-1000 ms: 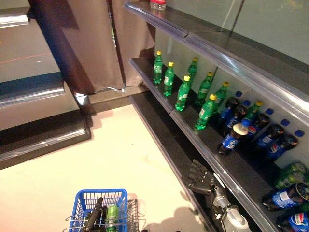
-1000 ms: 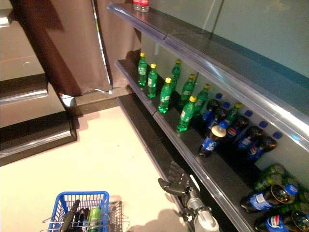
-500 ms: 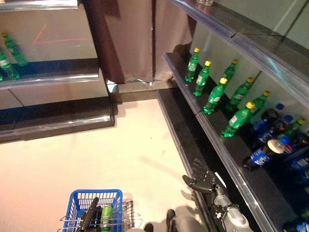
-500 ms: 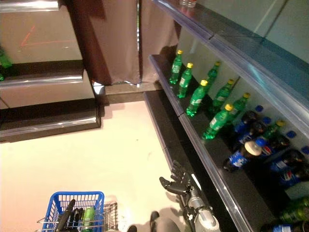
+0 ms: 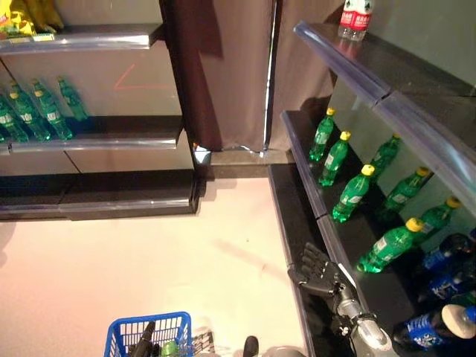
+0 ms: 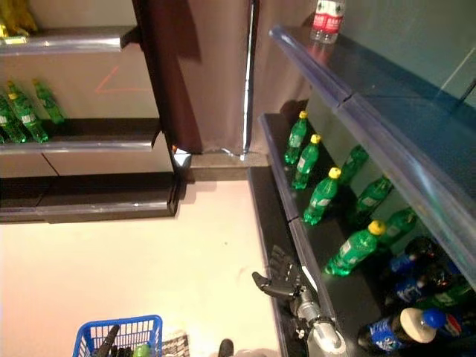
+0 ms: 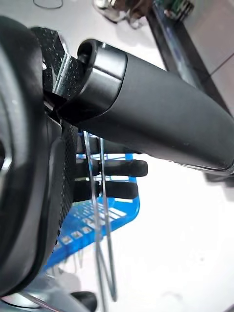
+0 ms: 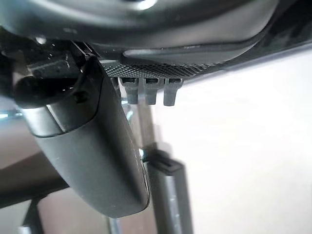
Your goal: Pick up the drink and place into the basket.
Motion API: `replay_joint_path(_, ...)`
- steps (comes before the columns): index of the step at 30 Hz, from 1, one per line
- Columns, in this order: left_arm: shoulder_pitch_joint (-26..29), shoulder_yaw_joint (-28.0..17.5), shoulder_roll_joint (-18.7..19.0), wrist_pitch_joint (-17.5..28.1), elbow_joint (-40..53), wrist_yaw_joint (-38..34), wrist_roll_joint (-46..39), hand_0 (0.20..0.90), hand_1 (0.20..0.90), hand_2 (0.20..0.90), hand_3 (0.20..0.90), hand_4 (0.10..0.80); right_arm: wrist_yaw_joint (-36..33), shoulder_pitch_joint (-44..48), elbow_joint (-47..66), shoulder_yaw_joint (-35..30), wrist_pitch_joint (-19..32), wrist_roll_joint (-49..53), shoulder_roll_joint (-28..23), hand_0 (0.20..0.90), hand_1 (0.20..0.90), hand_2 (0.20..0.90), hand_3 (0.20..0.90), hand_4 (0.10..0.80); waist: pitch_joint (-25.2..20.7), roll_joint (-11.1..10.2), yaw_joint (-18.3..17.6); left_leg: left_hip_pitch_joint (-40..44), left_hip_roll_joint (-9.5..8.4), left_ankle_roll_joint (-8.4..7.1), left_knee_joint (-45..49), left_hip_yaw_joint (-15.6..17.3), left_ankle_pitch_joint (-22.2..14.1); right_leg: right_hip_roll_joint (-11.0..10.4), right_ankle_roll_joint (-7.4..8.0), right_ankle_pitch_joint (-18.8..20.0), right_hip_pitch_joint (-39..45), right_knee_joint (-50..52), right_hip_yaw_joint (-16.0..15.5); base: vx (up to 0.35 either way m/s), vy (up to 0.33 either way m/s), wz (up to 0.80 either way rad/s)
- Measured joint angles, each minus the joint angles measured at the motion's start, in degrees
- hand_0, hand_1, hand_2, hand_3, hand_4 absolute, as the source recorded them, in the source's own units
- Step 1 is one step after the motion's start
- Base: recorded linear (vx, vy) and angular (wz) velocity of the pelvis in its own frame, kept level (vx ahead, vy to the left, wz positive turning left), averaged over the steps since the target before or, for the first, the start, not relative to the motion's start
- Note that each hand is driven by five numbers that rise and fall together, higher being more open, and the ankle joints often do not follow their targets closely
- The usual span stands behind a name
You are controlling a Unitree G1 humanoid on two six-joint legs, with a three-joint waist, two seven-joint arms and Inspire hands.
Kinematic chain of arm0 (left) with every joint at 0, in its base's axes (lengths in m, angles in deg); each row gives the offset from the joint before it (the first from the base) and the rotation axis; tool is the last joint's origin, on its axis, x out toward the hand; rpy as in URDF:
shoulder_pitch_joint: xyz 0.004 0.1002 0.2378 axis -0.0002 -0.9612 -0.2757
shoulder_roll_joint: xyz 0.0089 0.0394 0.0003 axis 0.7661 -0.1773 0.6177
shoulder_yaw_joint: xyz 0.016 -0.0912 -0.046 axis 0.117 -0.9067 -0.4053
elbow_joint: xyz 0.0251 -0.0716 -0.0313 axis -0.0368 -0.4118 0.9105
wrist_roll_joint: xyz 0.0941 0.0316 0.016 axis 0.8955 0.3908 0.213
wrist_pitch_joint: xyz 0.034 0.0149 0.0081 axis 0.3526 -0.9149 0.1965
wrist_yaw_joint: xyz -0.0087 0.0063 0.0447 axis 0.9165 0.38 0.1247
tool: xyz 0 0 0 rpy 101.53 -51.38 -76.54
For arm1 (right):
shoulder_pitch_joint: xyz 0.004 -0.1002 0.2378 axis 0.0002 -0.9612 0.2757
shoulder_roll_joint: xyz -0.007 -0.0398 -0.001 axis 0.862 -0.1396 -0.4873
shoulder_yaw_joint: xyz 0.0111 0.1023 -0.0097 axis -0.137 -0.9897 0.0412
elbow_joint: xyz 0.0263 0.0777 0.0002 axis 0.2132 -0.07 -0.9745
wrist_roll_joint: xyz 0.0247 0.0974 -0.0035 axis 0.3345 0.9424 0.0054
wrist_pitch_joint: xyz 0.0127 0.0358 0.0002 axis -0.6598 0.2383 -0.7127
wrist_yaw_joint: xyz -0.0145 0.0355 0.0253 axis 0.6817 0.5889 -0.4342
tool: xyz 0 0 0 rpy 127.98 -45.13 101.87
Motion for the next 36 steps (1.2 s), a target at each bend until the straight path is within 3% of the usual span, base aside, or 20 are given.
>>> replay_joint_path(1,0.1,-0.1,0.0,0.1,0.0,0.0,0.0,0.300,0.300,0.300,0.200,0.100,0.0,0.0,0.3,0.0,0.0,0.0,-0.1,0.900,0.900,0.900,0.900,0.800,0.0,0.0,-0.1,-0.9,0.55,0.61,0.3,0.9,-0.4,0.1,-1.47,0.4,0.2,0.0,-0.1,0.236,0.007,-0.02)
replay_joint_path(2,0.3,0.1,0.1,0.2,0.3,0.0,-0.9,0.300,0.300,0.300,0.200,0.100,-0.1,0.0,0.5,0.0,0.0,0.0,-0.2,0.900,0.900,0.900,0.900,0.800,0.0,0.4,-0.6,-1.7,2.20,1.37,-2.7,2.2,-1.1,0.4,-1.93,0.3,0.8,-0.1,-0.7,0.291,0.055,0.02)
replay_joint_path(6,1.6,1.3,0.4,0.9,0.8,0.0,-1.3,0.300,0.300,0.300,0.200,0.100,-1.4,0.2,0.6,-0.1,0.0,0.0,-0.5,0.900,0.900,0.900,0.900,0.800,0.3,0.9,-0.2,-0.5,4.16,2.36,-29.6,3.5,-1.5,0.5,-1.55,0.8,2.0,-3.1,-0.2,0.402,0.139,0.06)
replay_joint_path(8,1.9,2.9,0.2,0.9,0.8,0.2,-1.3,0.300,0.300,0.300,0.200,0.100,-2.3,0.2,0.5,-0.1,-0.2,0.0,-0.8,0.900,0.900,0.900,0.900,0.800,1.1,2.3,0.5,0.6,4.92,0.31,-42.6,3.3,0.1,1.3,-1.47,0.8,3.6,-4.4,1.0,0.522,0.180,-0.06)
replay_joint_path(10,1.9,3.2,-0.4,0.9,0.8,1.1,-1.2,0.300,0.300,0.300,0.200,0.100,-2.4,0.3,0.5,-0.1,-0.2,0.0,-1.1,0.900,0.900,0.900,0.900,0.800,1.9,4.2,2.0,0.6,6.27,-2.78,-51.7,2.3,4.6,2.8,-1.51,0.8,5.3,-5.5,3.7,0.464,0.186,-0.41)
replay_joint_path(12,1.9,3.1,-1.1,0.5,0.7,1.6,-1.3,0.300,0.300,0.300,0.200,0.100,-2.4,0.1,0.6,-0.1,-0.3,-0.1,-1.8,0.900,0.900,0.900,0.900,0.800,3.5,7.0,3.2,0.2,8.18,-4.23,-52.6,0.3,6.3,4.5,-2.99,0.5,7.8,-5.0,5.1,0.418,0.254,-0.51)
replay_joint_path(13,1.9,2.8,-1.3,0.2,0.5,1.6,-1.3,0.300,0.300,0.300,0.200,0.100,-2.4,0.0,0.6,-0.1,-0.5,-0.1,-1.9,0.900,0.900,0.900,0.900,0.800,3.7,7.8,3.3,-0.7,8.80,-4.23,-50.1,0.0,6.3,5.0,-2.71,-0.2,8.5,-4.7,5.8,0.302,0.234,-0.39)
replay_joint_path(15,2.1,2.2,-1.3,-0.1,0.4,1.9,-1.7,0.300,0.300,0.300,0.200,0.100,-2.2,-0.1,0.7,-0.1,-0.6,-0.1,-1.9,0.900,0.900,0.900,0.900,0.800,3.6,7.5,3.3,-2.6,8.73,-3.99,-45.6,0.2,6.2,4.4,-2.33,-1.9,8.6,-3.0,6.8,0.369,0.306,-0.39)
replay_joint_path(17,2.6,0.9,-0.6,-0.1,-0.5,2.0,-2.2,0.300,0.300,0.300,0.200,0.100,-1.8,-1.2,1.2,-0.4,-0.7,0.0,-1.9,0.900,0.900,0.900,0.900,0.800,2.8,6.1,2.7,-2.2,8.66,-3.81,-42.6,0.4,6.1,2.2,0.15,-5.4,8.9,-0.3,7.8,0.510,0.433,-0.38)
replay_joint_path(18,2.9,0.2,-0.3,-0.1,-1.1,2.0,-2.2,0.300,0.300,0.300,0.200,0.100,-1.4,-2.5,2.0,-1.1,-0.7,0.0,-2.1,0.900,0.900,0.900,0.900,0.800,2.6,6.2,2.4,-0.8,8.82,-2.06,-43.3,0.5,7.4,1.6,1.29,-7.4,8.8,2.0,8.1,0.356,0.340,-0.16)
replay_joint_path(19,2.8,0.3,0.0,-0.2,-1.3,2.0,-2.2,0.300,0.300,0.300,0.200,0.100,-1.1,-3.6,2.8,-1.4,-0.8,0.2,-2.8,0.900,0.900,0.900,0.900,0.800,2.4,5.7,1.8,0.9,8.14,2.74,-44.3,1.6,11.0,0.5,3.09,-9.6,8.8,4.9,8.6,0.348,0.366,-0.16)
replay_joint_path(20,2.8,0.4,0.3,-0.4,-1.5,2.0,-2.1,0.300,0.300,0.300,0.200,0.100,-1.0,-4.2,3.1,-1.3,-1.1,0.2,-2.8,0.900,0.900,0.900,0.900,0.800,2.2,4.1,1.6,2.5,6.43,5.09,-45.0,2.9,10.4,-1.6,4.73,-11.6,8.4,8.0,8.4,0.329,0.367,-0.18)
replay_joint_path(22,2.9,0.5,0.4,-0.3,-1.7,2.0,-1.9,0.300,0.300,0.300,0.200,0.100,-1.0,-4.6,3.3,-1.3,-1.3,0.5,-2.5,0.900,0.900,0.900,0.900,0.800,1.9,2.9,1.4,4.7,4.02,7.87,-46.8,4.1,9.5,-5.2,6.44,-14.2,6.8,16.2,6.5,0.294,0.364,-0.12)
replay_joint_path(24,3.7,0.8,0.6,-0.4,-1.8,2.0,-1.9,0.300,0.300,0.300,0.200,0.100,-1.1,-4.3,3.5,-1.3,-1.4,0.7,-1.3,0.900,0.900,0.900,0.900,0.800,1.6,2.4,1.7,5.9,2.58,9.75,-46.7,5.3,8.7,-8.8,7.66,-13.7,3.2,26.6,6.2,0.250,0.359,-0.17)
replay_joint_path(26,3.7,2.3,1.3,-0.4,-2.4,2.0,-1.8,0.300,0.300,0.300,0.200,0.100,-1.0,-3.3,4.0,-1.3,-1.4,0.7,0.3,0.900,0.900,0.900,0.900,0.800,1.7,2.4,1.6,6.9,1.63,11.70,-46.1,6.8,7.5,-12.7,7.53,-11.1,-1.1,38.1,5.7,0.242,0.288,-0.31)
replay_joint_path(27,3.7,2.7,1.6,-0.5,-2.5,2.0,-1.9,0.300,0.300,0.300,0.200,0.100,-1.0,-3.1,4.2,-1.2,-1.3,0.7,0.5,0.900,0.900,0.900,0.900,0.800,2.0,3.0,1.3,7.8,1.65,12.43,-46.5,6.9,6.8,-13.3,7.67,-11.2,-2.2,40.2,5.7,0.254,0.196,-0.21)
replay_joint_path(30,3.9,4.7,3.0,-0.4,-1.4,2.0,-1.9,0.300,0.300,0.300,0.200,0.100,-1.0,-3.1,4.3,-1.2,-1.3,0.7,0.9,0.900,0.900,0.900,0.900,0.800,2.1,3.2,1.1,8.8,1.79,12.27,-48.2,7.1,7.1,-12.8,8.12,-11.6,-5.0,38.2,5.2,0.227,0.082,-0.04)
replay_joint_path(32,4.0,6.2,3.9,-0.1,-1.1,2.0,-1.9,0.300,0.300,0.300,0.200,0.100,-1.0,-3.0,4.3,-1.2,-1.3,0.7,0.9,0.900,0.900,0.900,0.900,0.800,2.0,3.0,0.8,9.4,1.95,12.07,-49.6,7.2,7.2,-11.4,9.28,-12.3,-6.7,31.0,1.8,0.313,0.020,-0.14)
replay_joint_path(34,4.1,6.9,4.2,0.6,-1.1,2.0,-2.1,0.300,0.300,0.300,0.200,0.100,-0.9,-2.8,4.3,-1.2,-1.3,0.7,0.8,0.900,0.900,0.900,0.900,0.800,1.9,2.7,-0.2,10.2,1.60,12.13,-50.7,7.8,7.1,-7.1,9.13,-11.9,-8.9,21.4,-1.6,0.522,0.001,-0.20)
replay_joint_path(36,4.8,7.4,4.1,0.9,-1.2,2.0,-2.1,0.300,0.300,0.300,0.200,0.100,-0.8,-3.4,4.2,-1.2,-1.1,0.9,0.4,0.900,0.900,0.900,0.900,0.800,1.9,2.8,-2.4,10.6,0.99,11.58,-51.0,6.8,6.4,-3.0,8.76,-9.2,-11.9,15.5,-2.4,0.513,0.007,0.21)
